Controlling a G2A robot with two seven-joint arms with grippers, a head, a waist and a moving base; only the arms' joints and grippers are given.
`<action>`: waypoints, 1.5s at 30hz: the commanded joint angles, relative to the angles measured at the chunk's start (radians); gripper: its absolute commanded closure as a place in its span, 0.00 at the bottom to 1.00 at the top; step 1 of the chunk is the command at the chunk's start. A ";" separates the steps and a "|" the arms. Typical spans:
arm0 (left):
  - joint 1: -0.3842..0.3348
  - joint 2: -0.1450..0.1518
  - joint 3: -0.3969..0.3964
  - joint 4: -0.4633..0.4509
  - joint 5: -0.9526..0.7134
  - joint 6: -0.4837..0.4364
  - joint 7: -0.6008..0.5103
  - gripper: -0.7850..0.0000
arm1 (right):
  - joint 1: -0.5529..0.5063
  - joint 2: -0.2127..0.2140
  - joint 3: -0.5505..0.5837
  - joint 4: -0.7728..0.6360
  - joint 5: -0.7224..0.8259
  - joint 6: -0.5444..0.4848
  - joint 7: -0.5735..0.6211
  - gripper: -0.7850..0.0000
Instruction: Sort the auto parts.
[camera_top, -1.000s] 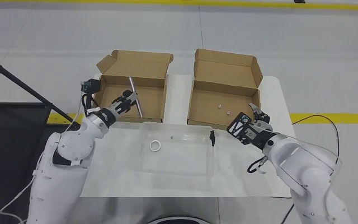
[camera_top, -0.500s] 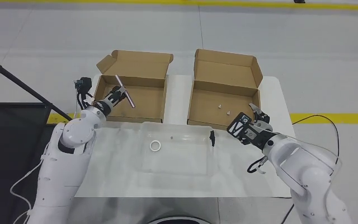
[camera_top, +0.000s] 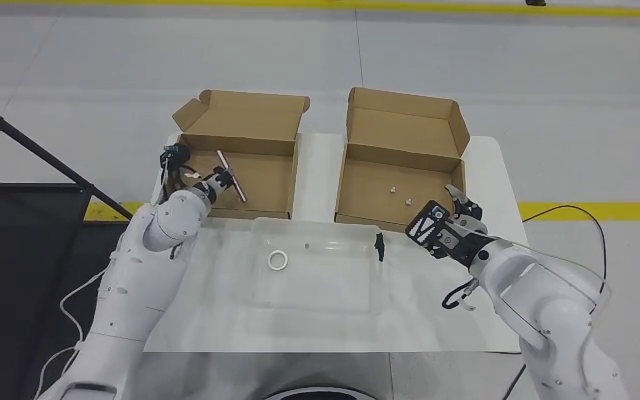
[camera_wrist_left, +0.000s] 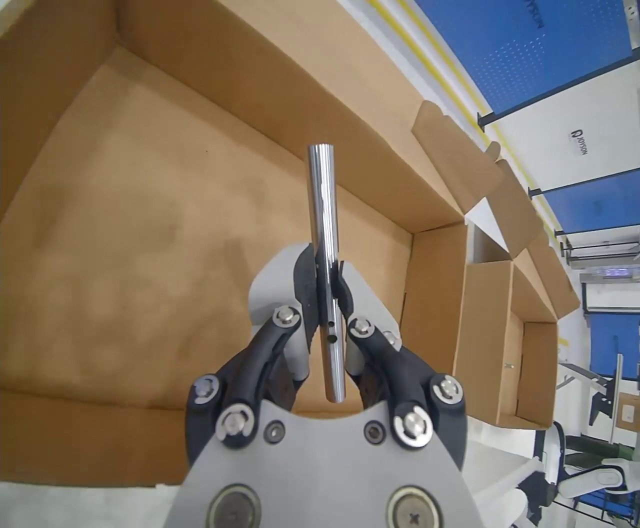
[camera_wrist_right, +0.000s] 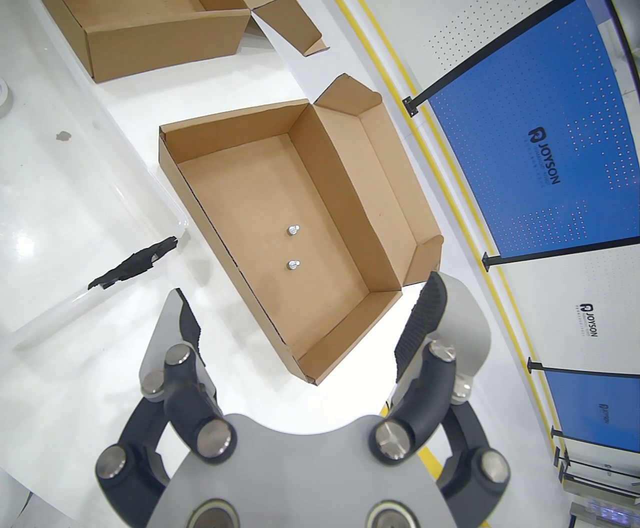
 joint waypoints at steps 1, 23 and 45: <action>-0.017 -0.003 0.013 0.026 0.004 -0.002 -0.006 0.94 | 0.000 0.000 0.000 0.000 0.000 0.000 0.000 0.00; 0.107 0.034 -0.067 -0.416 0.096 -0.132 -0.238 0.33 | 0.000 0.000 0.000 0.000 0.000 0.000 0.000 0.00; 0.144 0.078 -0.090 -0.712 0.081 -0.483 -0.626 0.00 | 0.000 0.000 0.000 0.000 0.000 0.000 0.000 0.00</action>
